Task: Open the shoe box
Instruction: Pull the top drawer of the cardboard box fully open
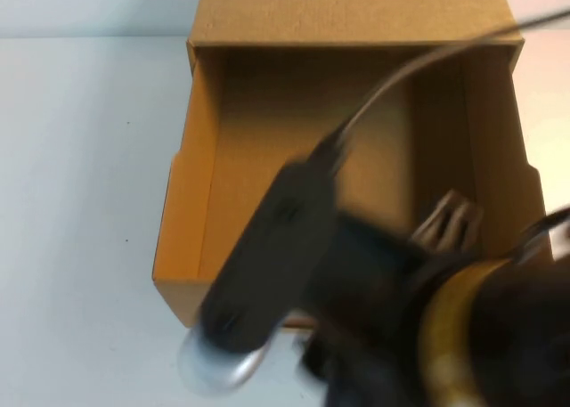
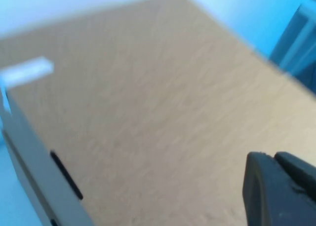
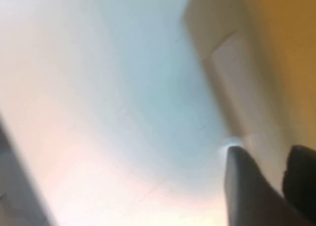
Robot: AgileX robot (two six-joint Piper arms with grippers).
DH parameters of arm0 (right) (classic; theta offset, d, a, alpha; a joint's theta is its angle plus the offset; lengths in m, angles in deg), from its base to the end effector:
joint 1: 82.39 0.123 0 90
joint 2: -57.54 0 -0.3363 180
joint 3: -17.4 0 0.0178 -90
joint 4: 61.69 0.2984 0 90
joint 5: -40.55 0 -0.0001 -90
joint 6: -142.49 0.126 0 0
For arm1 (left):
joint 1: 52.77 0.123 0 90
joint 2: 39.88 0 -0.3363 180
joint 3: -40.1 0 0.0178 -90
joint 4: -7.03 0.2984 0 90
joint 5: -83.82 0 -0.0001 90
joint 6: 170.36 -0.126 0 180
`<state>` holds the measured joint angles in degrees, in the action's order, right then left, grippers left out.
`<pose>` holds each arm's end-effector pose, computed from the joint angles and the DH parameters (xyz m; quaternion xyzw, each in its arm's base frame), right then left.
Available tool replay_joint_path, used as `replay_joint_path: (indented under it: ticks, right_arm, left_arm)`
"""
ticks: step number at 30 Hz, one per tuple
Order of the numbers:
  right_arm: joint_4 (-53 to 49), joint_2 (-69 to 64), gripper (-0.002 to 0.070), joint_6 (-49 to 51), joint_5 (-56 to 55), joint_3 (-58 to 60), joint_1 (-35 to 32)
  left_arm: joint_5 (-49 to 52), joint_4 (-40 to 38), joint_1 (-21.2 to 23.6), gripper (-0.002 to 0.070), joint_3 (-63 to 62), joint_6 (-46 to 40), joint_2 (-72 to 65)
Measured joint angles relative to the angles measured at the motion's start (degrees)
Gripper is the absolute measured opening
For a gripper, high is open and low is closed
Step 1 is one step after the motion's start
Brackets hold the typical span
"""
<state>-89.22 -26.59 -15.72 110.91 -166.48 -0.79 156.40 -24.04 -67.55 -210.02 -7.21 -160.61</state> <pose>0.1005 0.3047 0.4290 -0.4862 0.8042 0.0464 0.3387 0.4537 -0.1839 0.5595 0.2801 0.8015 -0.2546 0.4630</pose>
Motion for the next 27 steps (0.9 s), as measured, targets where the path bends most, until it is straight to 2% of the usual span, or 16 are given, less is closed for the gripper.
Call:
replay_joint_path:
  ticks: [3, 6, 11, 18, 23, 27]
  right_arm:
    - [-3.9, 3.1, 0.0095, 1.5, 0.3, -0.5, -1.6]
    - [-5.8, 5.6, 0.0025, 2.2, 0.5, -0.5, -7.0]
    - [-6.6, 8.0, -0.0007, 1.9, 0.9, -0.5, -19.9]
    - [-5.3, 13.0, -0.001, -1.4, 1.2, -0.5, -39.3]
    - [-1.4, 17.5, -0.0013, -4.1, 1.6, -0.5, -49.9]
    - [-0.1, 22.2, -0.0013, -4.8, 0.3, 3.5, -55.5]
  left_arm:
    - [0.1, 1.2, 0.0, -0.0005, 0.0, 0.1, 4.1]
    - [0.3, 4.2, 0.0, -0.0005, 0.1, 0.9, 8.9]
    - [0.4, 10.6, 0.0, -0.0005, 6.8, 1.0, 19.4]
    - [-0.1, 18.0, 0.0, -0.0005, 34.1, 0.1, 39.5]
    - [-11.2, 22.1, 0.0, -0.0005, 59.1, 1.6, 55.0]
    - [-22.2, 23.0, 0.0, -0.0005, 78.2, 2.0, 69.1]
